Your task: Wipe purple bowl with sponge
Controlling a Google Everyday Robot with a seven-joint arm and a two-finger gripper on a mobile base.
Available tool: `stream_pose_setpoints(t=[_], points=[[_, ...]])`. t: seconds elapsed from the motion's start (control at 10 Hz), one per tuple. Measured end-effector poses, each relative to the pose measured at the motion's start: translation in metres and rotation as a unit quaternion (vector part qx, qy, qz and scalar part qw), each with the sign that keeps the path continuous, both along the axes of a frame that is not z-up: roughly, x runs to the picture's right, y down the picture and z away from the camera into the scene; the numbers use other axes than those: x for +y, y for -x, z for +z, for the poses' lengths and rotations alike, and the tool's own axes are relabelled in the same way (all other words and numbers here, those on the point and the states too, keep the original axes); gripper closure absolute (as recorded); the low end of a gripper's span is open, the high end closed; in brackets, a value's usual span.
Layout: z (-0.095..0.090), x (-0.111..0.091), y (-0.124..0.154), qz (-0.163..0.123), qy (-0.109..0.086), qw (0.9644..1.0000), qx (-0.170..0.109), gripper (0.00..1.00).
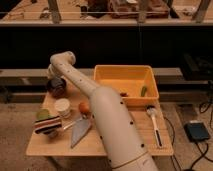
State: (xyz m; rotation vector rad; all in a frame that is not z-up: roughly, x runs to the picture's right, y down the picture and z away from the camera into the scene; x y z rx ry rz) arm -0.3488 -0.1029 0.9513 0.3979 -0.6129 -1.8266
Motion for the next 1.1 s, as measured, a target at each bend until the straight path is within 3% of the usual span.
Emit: stream_pose_setpoints(t=[0.3,0.8,1.1], points=[[-0.005,0.001,0.011,-0.010,-0.005,0.9999,-0.010,1.00],[-0.026,0.018,0.022,-0.024,-0.016,0.9988,-0.040,1.00],[-0.030,0.029,0.019,-0.028,-0.016,0.9986,-0.043,1.00]])
